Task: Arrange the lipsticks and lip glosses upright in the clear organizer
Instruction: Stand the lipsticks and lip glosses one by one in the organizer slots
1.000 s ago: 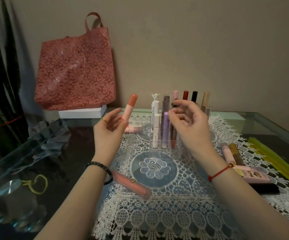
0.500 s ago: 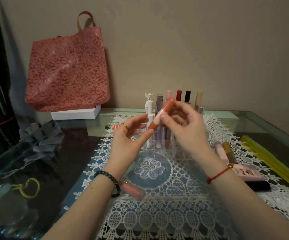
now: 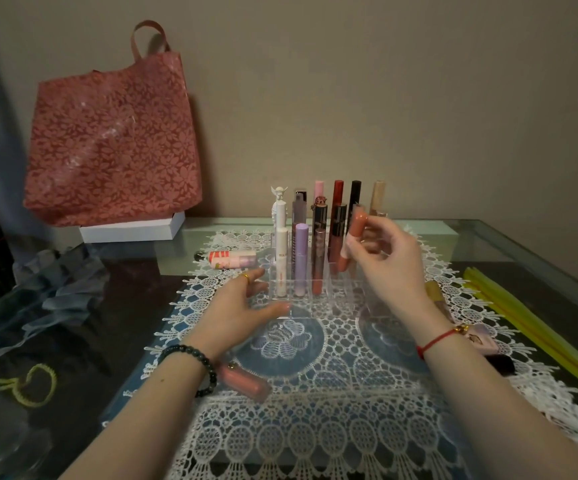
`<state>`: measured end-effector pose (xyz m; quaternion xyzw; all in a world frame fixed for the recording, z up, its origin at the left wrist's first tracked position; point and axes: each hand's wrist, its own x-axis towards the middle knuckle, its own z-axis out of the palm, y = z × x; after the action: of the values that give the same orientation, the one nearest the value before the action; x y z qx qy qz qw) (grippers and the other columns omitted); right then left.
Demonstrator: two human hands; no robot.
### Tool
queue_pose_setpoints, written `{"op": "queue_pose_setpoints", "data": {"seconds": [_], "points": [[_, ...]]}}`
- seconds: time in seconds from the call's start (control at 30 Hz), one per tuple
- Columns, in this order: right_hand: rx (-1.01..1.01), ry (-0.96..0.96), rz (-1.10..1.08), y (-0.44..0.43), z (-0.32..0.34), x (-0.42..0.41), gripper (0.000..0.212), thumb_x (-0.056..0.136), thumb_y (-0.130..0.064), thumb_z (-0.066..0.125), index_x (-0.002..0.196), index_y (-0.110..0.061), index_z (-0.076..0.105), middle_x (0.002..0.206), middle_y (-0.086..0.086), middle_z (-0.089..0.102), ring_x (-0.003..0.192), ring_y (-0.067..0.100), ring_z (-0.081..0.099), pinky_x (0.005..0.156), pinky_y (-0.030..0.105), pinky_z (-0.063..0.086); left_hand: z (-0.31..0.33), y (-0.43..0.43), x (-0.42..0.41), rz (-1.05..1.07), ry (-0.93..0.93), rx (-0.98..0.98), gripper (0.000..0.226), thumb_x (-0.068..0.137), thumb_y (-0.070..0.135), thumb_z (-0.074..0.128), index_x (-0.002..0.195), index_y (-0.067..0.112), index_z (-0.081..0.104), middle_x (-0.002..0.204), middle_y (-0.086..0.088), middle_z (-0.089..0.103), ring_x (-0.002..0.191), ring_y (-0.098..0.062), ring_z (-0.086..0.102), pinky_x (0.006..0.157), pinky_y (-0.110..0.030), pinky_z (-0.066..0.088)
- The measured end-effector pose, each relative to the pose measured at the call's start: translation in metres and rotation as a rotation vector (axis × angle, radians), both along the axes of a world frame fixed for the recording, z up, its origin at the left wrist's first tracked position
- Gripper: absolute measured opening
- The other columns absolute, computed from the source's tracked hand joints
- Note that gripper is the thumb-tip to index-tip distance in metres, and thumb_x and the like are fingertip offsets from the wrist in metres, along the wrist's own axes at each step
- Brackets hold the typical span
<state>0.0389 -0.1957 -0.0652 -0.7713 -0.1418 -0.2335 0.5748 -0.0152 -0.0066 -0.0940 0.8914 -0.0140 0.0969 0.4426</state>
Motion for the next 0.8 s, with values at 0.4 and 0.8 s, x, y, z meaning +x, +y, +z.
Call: {"op": "queue_pose_setpoints", "data": {"seconds": [0.4,0.8], "points": [[-0.114,0.005,0.029,0.002,-0.021,0.005,0.028,0.082,-0.012,0.062,0.109,-0.017,0.056,0.086,-0.003,0.06,0.074,0.004,0.056,0.064,0.012,0.05,-0.004,0.003,0.005,0.03,-0.021,0.053,0.062,0.076,0.028,0.068,0.131,0.016,0.042,0.126,-0.002,0.056,0.115,-0.011,0.052,0.092,-0.02,0.037],[-0.17,0.008,0.011,0.002,-0.024,0.007,0.031,0.081,-0.012,0.062,0.111,-0.017,0.056,0.088,-0.007,0.059,0.079,0.002,0.055,0.065,0.013,0.048,-0.003,0.003,0.005,0.032,-0.013,0.069,0.062,0.076,0.029,0.068,0.131,0.016,0.042,0.126,-0.002,0.056,0.114,-0.011,0.052,0.093,-0.022,0.038]]}}
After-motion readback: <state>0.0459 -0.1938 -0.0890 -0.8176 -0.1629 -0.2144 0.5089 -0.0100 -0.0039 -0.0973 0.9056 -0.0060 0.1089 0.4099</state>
